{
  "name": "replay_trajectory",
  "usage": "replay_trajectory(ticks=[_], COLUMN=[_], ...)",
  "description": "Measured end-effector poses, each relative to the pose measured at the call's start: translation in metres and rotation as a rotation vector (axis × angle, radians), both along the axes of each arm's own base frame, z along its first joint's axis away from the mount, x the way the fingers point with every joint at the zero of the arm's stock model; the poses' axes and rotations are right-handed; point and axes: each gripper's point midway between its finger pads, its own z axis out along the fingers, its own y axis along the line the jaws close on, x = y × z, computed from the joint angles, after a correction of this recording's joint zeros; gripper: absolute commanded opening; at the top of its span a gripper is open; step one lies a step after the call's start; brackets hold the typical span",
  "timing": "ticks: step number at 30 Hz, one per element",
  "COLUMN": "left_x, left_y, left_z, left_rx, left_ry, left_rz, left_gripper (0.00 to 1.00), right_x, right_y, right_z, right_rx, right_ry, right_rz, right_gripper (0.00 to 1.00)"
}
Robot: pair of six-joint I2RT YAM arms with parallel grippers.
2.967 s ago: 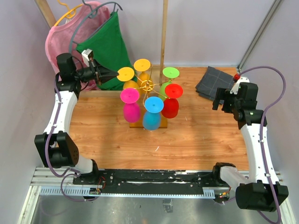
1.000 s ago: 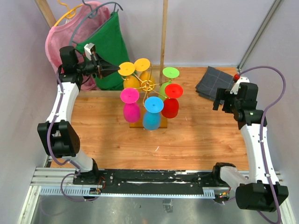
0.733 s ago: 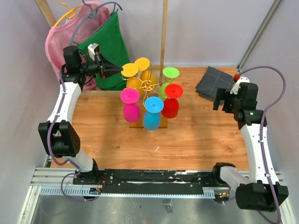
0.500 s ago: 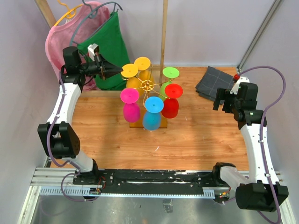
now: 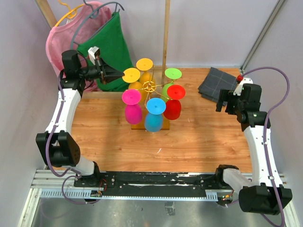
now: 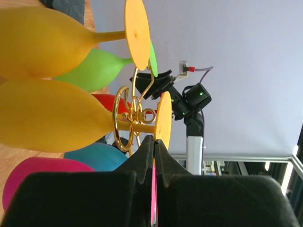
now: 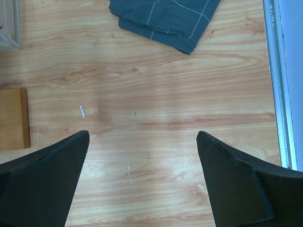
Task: Take the wine glass off the wine glass rack
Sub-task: Pick up the wine glass from the wine rack.
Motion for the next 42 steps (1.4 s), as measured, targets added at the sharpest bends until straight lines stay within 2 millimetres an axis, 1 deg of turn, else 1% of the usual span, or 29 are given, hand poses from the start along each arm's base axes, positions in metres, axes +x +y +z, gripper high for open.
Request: replay_trajectory(ticks=[8, 20, 26, 37, 42], left_x=[-0.007, -0.024, -0.03, -0.028, -0.03], left_y=[-0.001, -0.002, -0.002, 0.013, 0.015], left_z=[-0.013, -0.003, -0.005, -0.016, -0.019], left_rx=[0.005, 0.008, 0.011, 0.032, 0.038], left_ry=[0.035, 0.004, 0.007, 0.03, 0.034], left_rz=[-0.008, -0.031, -0.035, -0.002, -0.004], left_gripper=[0.0, 0.0, 0.0, 0.0, 0.0], right_x=[-0.001, -0.002, -0.002, -0.002, -0.002], right_y=[-0.001, -0.001, -0.001, -0.001, -0.001], right_z=[0.002, 0.002, 0.002, 0.002, 0.001], right_rx=[-0.004, -0.007, -0.007, -0.007, -0.007], right_ry=[-0.01, -0.009, -0.009, -0.009, -0.009], right_rz=[-0.003, -0.003, -0.003, -0.002, -0.002], right_gripper=[0.98, 0.98, 0.98, 0.98, 0.98])
